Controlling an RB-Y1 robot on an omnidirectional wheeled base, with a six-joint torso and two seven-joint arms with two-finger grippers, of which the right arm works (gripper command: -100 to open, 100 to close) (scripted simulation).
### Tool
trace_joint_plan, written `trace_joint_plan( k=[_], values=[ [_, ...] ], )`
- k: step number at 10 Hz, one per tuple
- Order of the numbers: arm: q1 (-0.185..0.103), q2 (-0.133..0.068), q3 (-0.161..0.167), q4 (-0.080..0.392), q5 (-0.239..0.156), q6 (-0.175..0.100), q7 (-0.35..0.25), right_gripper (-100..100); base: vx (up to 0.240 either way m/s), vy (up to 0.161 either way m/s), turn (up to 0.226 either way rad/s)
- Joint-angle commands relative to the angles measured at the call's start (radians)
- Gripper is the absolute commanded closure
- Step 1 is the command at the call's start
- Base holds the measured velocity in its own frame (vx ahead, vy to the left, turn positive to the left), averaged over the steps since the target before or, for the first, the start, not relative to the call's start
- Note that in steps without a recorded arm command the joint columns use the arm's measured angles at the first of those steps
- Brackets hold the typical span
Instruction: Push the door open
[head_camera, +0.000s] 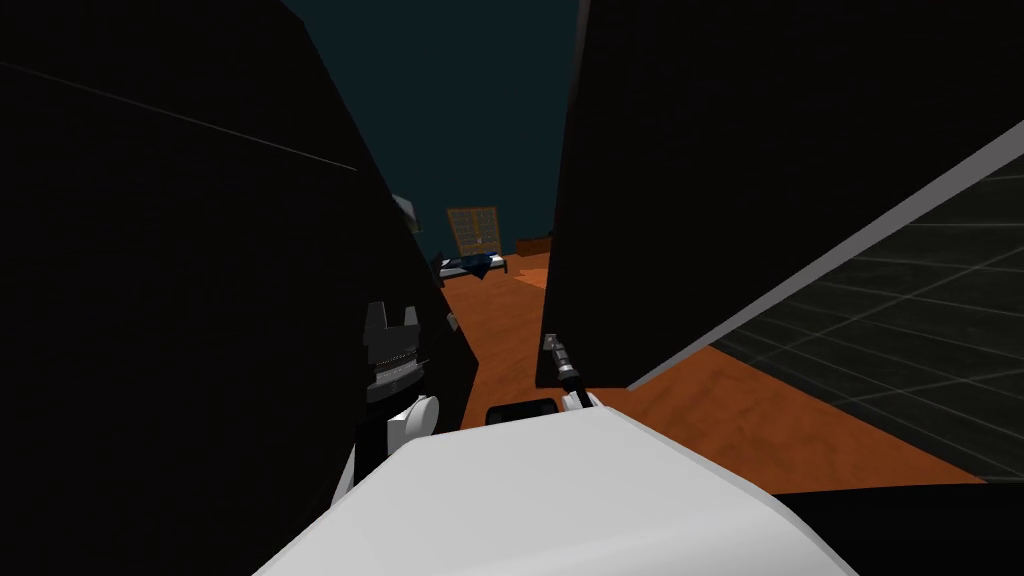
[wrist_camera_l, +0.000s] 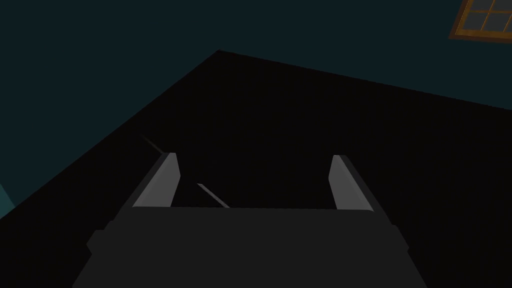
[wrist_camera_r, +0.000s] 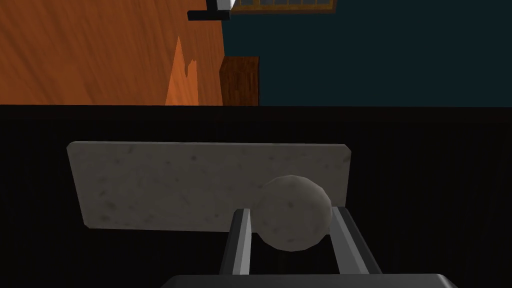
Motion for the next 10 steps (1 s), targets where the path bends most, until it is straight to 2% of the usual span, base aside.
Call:
trace_joint_plan(
  k=[1,3,4,7,10],
  values=[
    [0.001,-0.015,-0.013,-0.01,-0.019,0.003,0.015,100,0.205,0.035,-0.134],
    [-0.012,-0.018,-0.014,0.001,-0.043,0.001,0.04,100,0.221,0.007,-0.222],
    [0.002,-0.017,-0.01,-0.017,-0.038,0.011,0.028,-100,0.008,0.06,-0.113],
    [0.008,-0.009,-0.011,-0.028,-0.044,0.019,0.028,-100,-0.212,0.081,-0.026],
    [0.017,0.019,-0.011,-0.045,-0.052,0.031,0.028,-100,-0.208,0.111,-0.052]
  ],
)
